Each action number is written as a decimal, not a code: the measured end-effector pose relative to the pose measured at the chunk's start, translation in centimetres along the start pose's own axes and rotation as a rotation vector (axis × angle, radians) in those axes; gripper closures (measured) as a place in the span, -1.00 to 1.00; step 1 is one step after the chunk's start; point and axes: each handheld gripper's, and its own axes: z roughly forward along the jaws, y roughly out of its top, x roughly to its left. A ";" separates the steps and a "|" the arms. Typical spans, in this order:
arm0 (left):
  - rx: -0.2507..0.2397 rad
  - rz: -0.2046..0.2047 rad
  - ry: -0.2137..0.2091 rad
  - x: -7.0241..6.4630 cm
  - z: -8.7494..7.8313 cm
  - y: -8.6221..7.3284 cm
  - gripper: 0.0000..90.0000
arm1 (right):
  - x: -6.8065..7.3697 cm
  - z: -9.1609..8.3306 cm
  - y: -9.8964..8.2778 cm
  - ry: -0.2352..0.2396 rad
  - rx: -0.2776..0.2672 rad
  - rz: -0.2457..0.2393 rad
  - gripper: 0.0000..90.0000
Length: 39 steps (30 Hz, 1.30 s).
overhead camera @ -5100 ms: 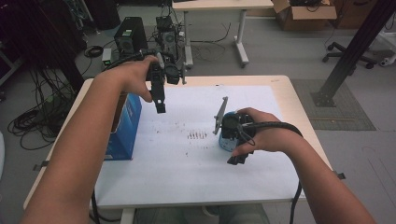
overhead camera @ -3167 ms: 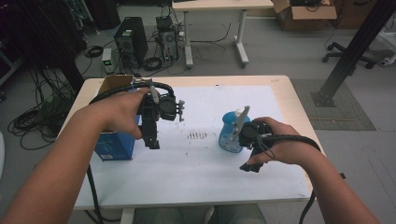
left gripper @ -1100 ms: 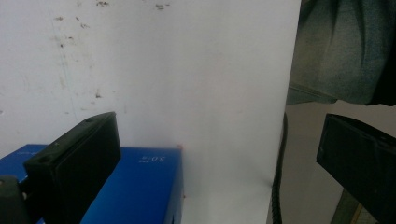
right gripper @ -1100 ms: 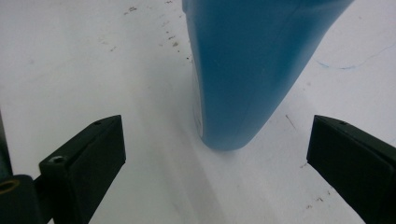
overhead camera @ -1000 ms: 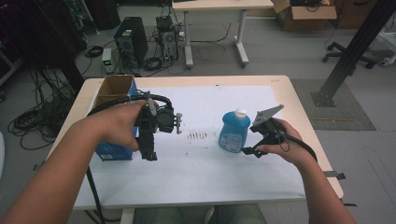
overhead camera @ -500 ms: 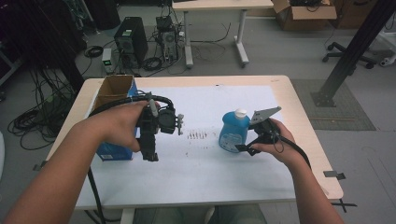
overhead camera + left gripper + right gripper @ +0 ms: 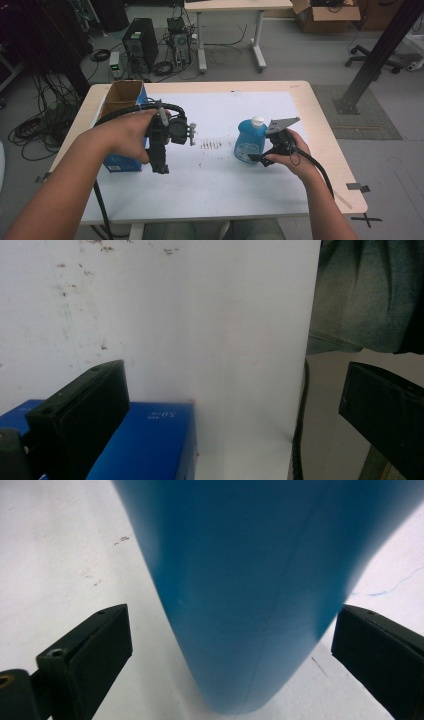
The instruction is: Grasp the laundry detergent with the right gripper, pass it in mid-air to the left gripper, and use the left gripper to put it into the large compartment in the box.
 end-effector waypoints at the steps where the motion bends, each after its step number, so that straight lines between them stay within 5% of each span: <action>1: 0.001 0.001 0.000 0.0 0.0 0.0 -0.99 | 0.0 0.1 -0.1 0.000 -0.004 0.002 -0.93; 39: -0.013 0.002 0.001 0.1 0.1 -0.1 -0.99 | 0.0 1.0 -1.2 0.002 -0.189 0.037 -0.95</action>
